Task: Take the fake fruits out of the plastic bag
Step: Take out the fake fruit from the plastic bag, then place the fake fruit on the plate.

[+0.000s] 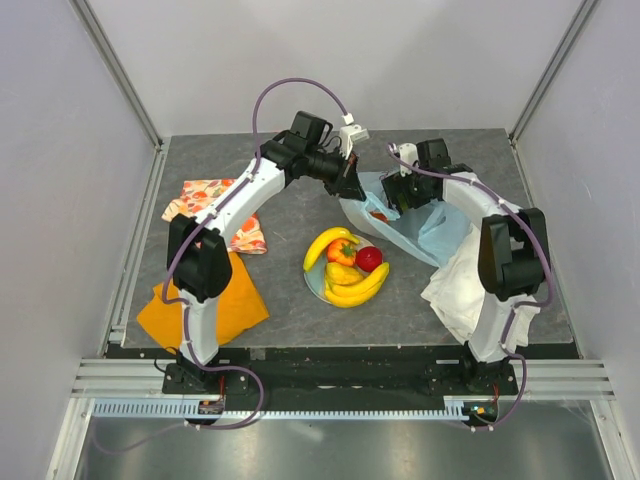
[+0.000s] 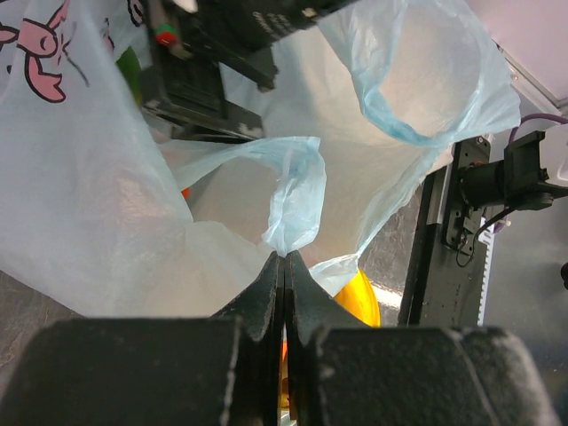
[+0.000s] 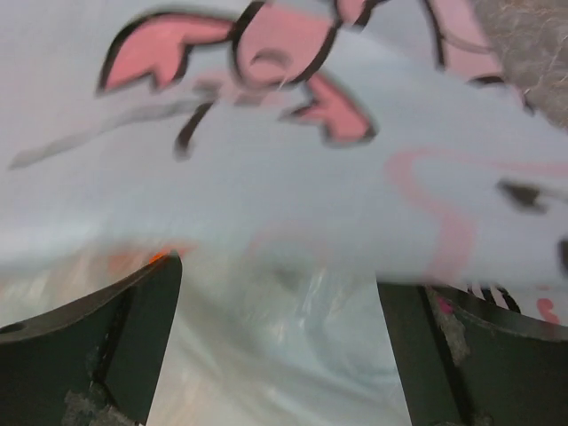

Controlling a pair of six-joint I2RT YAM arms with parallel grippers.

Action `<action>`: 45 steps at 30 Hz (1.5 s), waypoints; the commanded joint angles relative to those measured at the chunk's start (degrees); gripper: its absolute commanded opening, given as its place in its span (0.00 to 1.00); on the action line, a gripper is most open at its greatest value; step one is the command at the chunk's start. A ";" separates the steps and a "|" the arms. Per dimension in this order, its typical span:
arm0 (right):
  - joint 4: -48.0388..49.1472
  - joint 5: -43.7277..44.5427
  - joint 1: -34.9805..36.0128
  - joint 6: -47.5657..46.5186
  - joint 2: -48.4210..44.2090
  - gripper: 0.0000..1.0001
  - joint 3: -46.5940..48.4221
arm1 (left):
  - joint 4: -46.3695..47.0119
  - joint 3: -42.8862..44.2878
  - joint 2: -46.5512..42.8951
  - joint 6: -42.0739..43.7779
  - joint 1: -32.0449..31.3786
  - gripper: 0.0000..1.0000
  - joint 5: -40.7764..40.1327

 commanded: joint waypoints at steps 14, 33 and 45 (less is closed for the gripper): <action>9.29 3.53 0.56 7.59 14.41 0.78 16.31 | 1.07 1.42 1.13 -1.06 -0.20 0.02 1.84; -19.70 -14.92 0.11 -16.58 -30.44 0.66 -2.26 | 2.83 11.89 0.44 -3.78 3.66 0.68 -9.14; -33.15 -8.00 32.26 -33.53 -16.75 0.63 17.95 | 1.95 -9.19 -33.81 -1.69 12.28 0.82 -22.59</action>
